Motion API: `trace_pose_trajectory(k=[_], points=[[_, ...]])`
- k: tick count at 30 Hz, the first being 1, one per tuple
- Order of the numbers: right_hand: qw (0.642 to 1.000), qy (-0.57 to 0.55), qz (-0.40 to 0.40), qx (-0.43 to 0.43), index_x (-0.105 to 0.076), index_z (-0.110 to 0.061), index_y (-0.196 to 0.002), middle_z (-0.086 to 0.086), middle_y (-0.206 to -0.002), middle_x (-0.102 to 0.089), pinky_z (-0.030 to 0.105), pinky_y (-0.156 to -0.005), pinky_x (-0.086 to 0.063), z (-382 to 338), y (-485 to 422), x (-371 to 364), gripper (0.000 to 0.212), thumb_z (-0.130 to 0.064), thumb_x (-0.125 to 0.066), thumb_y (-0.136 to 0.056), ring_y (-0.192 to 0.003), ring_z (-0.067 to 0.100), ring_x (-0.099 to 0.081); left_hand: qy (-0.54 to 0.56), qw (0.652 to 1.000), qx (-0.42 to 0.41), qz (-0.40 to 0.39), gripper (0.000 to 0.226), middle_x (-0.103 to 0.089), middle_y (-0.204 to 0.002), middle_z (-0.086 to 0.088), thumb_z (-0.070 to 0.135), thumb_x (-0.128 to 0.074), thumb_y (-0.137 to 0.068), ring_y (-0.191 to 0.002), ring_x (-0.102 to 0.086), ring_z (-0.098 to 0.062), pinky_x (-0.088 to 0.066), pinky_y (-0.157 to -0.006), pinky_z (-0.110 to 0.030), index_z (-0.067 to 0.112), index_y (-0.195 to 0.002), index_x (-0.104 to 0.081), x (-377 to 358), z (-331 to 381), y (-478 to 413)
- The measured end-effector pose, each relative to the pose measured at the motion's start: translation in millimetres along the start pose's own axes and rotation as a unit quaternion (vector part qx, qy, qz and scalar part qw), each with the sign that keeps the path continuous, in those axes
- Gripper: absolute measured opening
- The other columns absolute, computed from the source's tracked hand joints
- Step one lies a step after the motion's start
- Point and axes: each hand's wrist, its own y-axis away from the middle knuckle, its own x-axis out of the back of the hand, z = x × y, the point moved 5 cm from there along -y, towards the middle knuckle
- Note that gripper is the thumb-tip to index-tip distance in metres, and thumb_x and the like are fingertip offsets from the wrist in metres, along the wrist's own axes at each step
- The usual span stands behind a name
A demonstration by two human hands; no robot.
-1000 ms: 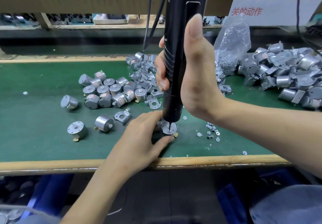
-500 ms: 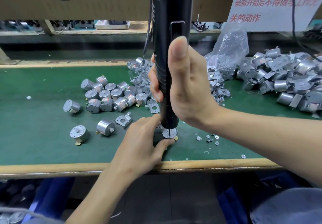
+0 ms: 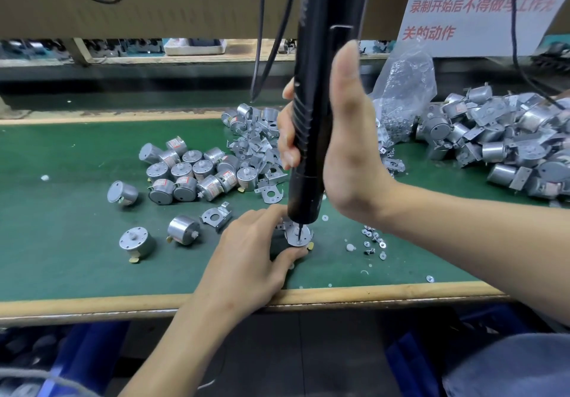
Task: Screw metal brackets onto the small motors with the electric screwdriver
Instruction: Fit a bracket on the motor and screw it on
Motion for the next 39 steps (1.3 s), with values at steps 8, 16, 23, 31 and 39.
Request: trace_pose_trajectory(k=[8,16,23,31,39], points=[[0.999,0.023,-0.007,-0.027,-0.051,-0.009,-0.087,0.008,-0.06,-0.05,0.033,-0.051,-0.037,-4.2,-15.2,28.6,0.059,-0.061,-0.025,-0.095,-0.046,0.021,-0.044,-0.022,1.0,-0.008,-0.007,0.044,-0.057,-0.104,0.029,0.042,-0.072,-0.084,-0.093,-0.048,0.005,-0.036,-0.08,-0.017,0.038,-0.125,-0.055,-2.2,-2.0,3.0],[0.999,0.046,-0.013,-0.025,-0.051,-0.011,-0.086,0.004,-0.06,-0.051,0.031,-0.051,-0.037,4.2,-3.1,58.6,0.076,-0.084,-0.051,-0.066,-0.046,0.019,-0.046,0.01,1.0,-0.006,0.019,0.029,-0.055,-0.087,0.034,0.04,-0.062,-0.091,-0.081,-0.053,0.0,-0.04,-0.075,-0.021,0.035,-0.12,-0.062,1.9,0.7,3.1],[0.998,0.057,0.004,-0.025,-0.052,-0.013,-0.086,0.002,-0.061,-0.052,0.029,-0.051,-0.04,-0.3,2.6,80.9,0.079,-0.089,-0.056,-0.063,-0.048,0.018,-0.046,0.016,1.0,0.01,0.014,0.031,-0.066,-0.099,0.025,0.042,-0.058,-0.089,-0.079,-0.058,-0.007,-0.044,-0.076,-0.021,0.038,-0.119,-0.061,0.3,-0.5,3.1],[0.998,0.063,-0.001,-0.023,-0.052,-0.012,-0.086,0.002,-0.06,-0.052,0.03,-0.05,-0.04,-1.6,2.3,78.1,0.076,-0.086,-0.053,-0.066,-0.048,0.018,-0.046,-0.005,1.0,0.012,0.01,0.033,-0.06,-0.095,0.031,0.045,-0.056,-0.088,-0.081,-0.057,-0.002,-0.038,-0.074,-0.01,0.039,-0.121,-0.059,-1.0,-0.9,3.6],[0.999,0.044,0.013,-0.015,-0.048,-0.009,-0.089,0.005,-0.06,-0.051,0.03,-0.051,-0.039,-1.7,0.8,70.5,0.077,-0.082,-0.05,-0.065,-0.048,0.021,-0.045,0.0,1.0,0.014,0.008,0.031,-0.063,-0.097,0.026,0.042,-0.059,-0.09,-0.078,-0.057,-0.003,-0.042,-0.074,-0.017,0.038,-0.121,-0.059,-0.7,-0.7,3.8]])
